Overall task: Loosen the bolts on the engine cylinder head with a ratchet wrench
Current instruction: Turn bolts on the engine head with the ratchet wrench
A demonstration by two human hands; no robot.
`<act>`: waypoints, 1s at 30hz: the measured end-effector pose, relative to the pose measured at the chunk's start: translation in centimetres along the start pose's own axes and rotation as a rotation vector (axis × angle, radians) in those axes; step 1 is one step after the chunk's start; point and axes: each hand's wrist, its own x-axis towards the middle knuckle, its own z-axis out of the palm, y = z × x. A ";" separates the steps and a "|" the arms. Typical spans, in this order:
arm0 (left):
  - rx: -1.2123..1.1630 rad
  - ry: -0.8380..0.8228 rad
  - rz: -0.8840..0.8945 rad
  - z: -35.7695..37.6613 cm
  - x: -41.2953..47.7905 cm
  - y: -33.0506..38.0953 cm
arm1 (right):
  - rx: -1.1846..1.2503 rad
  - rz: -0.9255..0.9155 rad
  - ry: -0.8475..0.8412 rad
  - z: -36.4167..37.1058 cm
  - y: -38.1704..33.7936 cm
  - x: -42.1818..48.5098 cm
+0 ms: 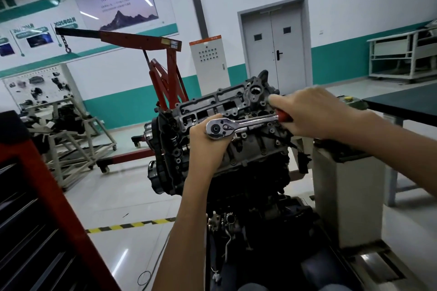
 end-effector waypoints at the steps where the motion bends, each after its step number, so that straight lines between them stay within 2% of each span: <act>1: 0.003 0.004 0.000 -0.1 -0.1 -0.1 | -0.033 0.001 0.005 -0.2 0.0 0.5; 4: -0.037 0.094 -0.018 -0.4 -0.8 -0.7 | 0.083 0.101 -0.027 1.4 -2.7 -1.1; 7: -0.010 0.185 0.026 0.4 -1.5 -0.4 | 0.383 0.293 0.014 4.6 -8.0 -4.3; 10: -0.029 0.253 0.037 1.9 -1.3 0.2 | 0.803 0.452 0.075 6.8 -13.9 -5.1; 13: -0.069 0.265 0.049 2.6 -0.9 0.2 | 0.935 0.518 0.114 7.7 -15.8 -4.8; 16: -0.141 0.300 -0.035 2.2 -0.4 -0.2 | 0.804 0.371 0.038 6.5 -12.4 -4.8; 20: -0.145 0.205 0.005 0.7 -0.4 -0.1 | 0.384 0.067 -0.148 3.1 -5.3 -2.8; 23: -0.076 0.128 -0.001 0.0 -0.1 0.0 | 0.028 -0.047 -0.057 0.1 -1.2 0.3; 26: -0.046 0.096 -0.019 -0.4 0.0 -0.1 | -0.057 -0.047 -0.002 -0.9 -0.7 1.6; 30: -0.075 0.196 -0.039 -0.3 -1.0 -0.5 | 0.110 0.162 -0.016 1.6 -5.0 -1.6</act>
